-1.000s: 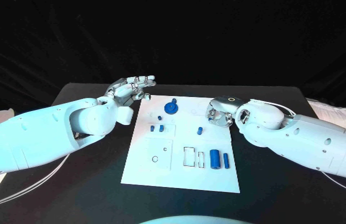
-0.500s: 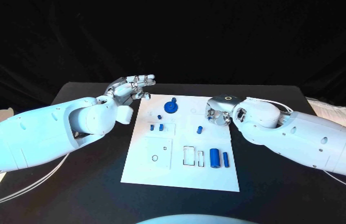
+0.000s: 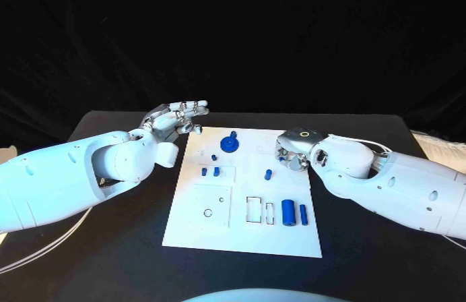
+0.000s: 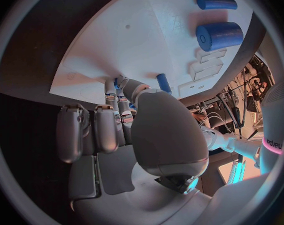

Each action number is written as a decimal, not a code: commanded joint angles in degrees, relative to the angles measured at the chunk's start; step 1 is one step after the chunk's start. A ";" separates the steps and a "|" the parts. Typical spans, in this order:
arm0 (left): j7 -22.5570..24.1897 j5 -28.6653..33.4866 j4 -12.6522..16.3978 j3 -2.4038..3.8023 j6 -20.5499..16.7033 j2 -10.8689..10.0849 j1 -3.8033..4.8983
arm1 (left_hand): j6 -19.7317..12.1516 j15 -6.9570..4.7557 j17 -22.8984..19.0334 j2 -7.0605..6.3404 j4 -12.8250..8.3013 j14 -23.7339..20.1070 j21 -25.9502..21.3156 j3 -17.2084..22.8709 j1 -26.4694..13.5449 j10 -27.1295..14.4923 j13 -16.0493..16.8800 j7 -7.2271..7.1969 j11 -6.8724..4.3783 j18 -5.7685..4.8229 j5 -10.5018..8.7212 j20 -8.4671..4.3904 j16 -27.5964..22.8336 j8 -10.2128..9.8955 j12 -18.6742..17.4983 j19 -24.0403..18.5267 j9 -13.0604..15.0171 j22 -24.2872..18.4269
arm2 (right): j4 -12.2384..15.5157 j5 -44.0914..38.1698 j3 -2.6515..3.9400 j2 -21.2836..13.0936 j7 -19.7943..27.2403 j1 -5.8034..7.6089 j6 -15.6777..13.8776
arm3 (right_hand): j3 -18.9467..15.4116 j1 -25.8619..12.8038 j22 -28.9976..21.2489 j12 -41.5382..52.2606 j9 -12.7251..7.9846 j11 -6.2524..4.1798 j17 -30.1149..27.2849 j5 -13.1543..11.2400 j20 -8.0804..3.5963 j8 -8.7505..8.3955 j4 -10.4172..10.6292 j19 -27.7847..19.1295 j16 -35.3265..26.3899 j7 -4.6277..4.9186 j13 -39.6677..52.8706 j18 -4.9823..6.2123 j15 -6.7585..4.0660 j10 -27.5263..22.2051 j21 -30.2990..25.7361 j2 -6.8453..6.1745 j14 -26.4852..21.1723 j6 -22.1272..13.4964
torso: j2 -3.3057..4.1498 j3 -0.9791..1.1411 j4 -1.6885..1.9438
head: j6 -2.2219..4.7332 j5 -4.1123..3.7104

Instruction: Assemble the parts on the task board

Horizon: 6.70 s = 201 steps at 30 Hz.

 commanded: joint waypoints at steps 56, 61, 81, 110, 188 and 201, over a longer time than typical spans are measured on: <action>1.01 -0.36 -0.06 0.03 0.66 0.26 -0.21 | -0.15 0.04 -0.31 0.45 -0.63 -0.70 -0.35 0.08 0.15 -0.48 0.02 0.12 0.09 0.62 0.33 -0.11 -0.29 0.27 0.51 -0.45 -0.15 -0.12 | 13.18 1.69 1.93 2.15 3.34 -2.83 -7.69 | 1.41 0.05 0.57 -0.21 0.43 -0.51 0.03 -0.20 -0.19 -0.12 -0.96 0.75 0.17 0.23 -0.58 0.06 -0.15 1.55 0.54 1.12 3.29 0.46 | 0.00 -0.15 0.18 | -0.63 4.91; 1.02 -0.37 -0.03 0.02 0.57 0.71 -0.20 | -0.12 0.04 -0.31 0.46 -0.67 -0.70 -0.36 0.08 0.16 -0.47 0.03 0.11 0.08 0.62 0.34 -0.11 -0.27 0.29 0.56 -0.46 -0.14 -0.12 | 11.85 2.28 1.52 3.89 4.12 -4.16 -7.17 | 1.46 0.02 0.50 -0.24 0.44 -0.49 0.02 -0.21 -0.19 -0.15 -1.00 0.72 0.18 0.26 -0.61 0.07 -0.14 1.52 0.50 1.12 3.29 0.42 | 0.03 -0.19 0.28 | -1.14 5.62; 0.72 -1.01 0.04 0.03 0.95 1.68 -0.19 | -0.12 0.04 -0.31 0.46 -0.67 -0.70 -0.36 0.08 0.16 -0.47 0.03 0.11 0.08 0.62 0.34 -0.11 -0.27 0.29 0.56 -0.46 -0.14 -0.12 | 9.39 3.25 0.77 7.12 5.42 -6.89 -5.47 | 1.82 0.12 0.36 -0.29 0.46 -0.41 -0.08 -0.12 -0.18 -0.31 -1.34 0.65 0.17 0.37 -0.77 0.10 -0.09 1.41 0.42 1.22 3.28 0.27 | 0.01 -0.22 0.43 | -1.86 6.62; 0.36 -1.02 -0.49 0.03 1.30 2.09 -0.20 | -0.05 0.03 -0.60 0.49 -0.82 -0.80 -0.37 0.06 0.18 -0.47 0.05 0.10 0.07 0.62 0.38 -0.12 -0.37 0.36 0.75 -0.48 -0.13 -0.13 | 7.89 3.81 0.17 8.55 5.98 -7.62 -3.50 | 2.06 0.16 0.36 -0.31 0.49 -0.35 -0.07 -0.04 -0.16 -0.42 -1.61 0.65 0.22 0.46 -0.87 0.10 -0.05 1.34 0.43 1.27 3.28 0.16 | -0.03 -0.29 0.45 | -2.31 6.74; -0.80 -1.75 -0.53 -0.23 2.55 1.36 -0.29 | -0.05 0.02 -1.05 0.56 -1.12 -1.04 -0.41 0.08 0.28 -0.61 0.05 0.12 0.08 0.62 0.40 -0.13 -0.53 0.40 1.01 -0.58 -0.14 -0.15 | 14.07 10.93 1.99 -7.03 0.02 -1.94 -0.77 | -10.81 -2.08 -3.54 1.44 -1.86 1.89 -3.52 0.97 2.04 -1.15 1.07 -0.80 -0.32 1.13 -2.14 0.91 1.98 -10.41 -2.49 -1.20 2.66 -10.96 | 0.03 -0.29 0.56 | -0.59 3.59; -0.89 -1.75 -0.49 -0.24 2.57 1.28 -0.30 | -0.05 0.02 -1.05 0.56 -1.12 -1.04 -0.41 0.08 0.28 -0.61 0.05 0.12 0.08 0.62 0.40 -0.13 -0.53 0.40 1.01 -0.58 -0.14 -0.15 | 12.60 10.21 1.63 -5.38 0.04 -2.20 1.53 | -8.17 -0.89 -3.50 2.29 -1.46 0.89 -3.79 0.96 1.45 -0.33 1.60 -0.63 -0.10 1.03 -2.27 0.91 1.21 -4.93 -2.49 0.43 2.63 -6.99 | -0.02 -0.30 0.51 | -0.84 3.55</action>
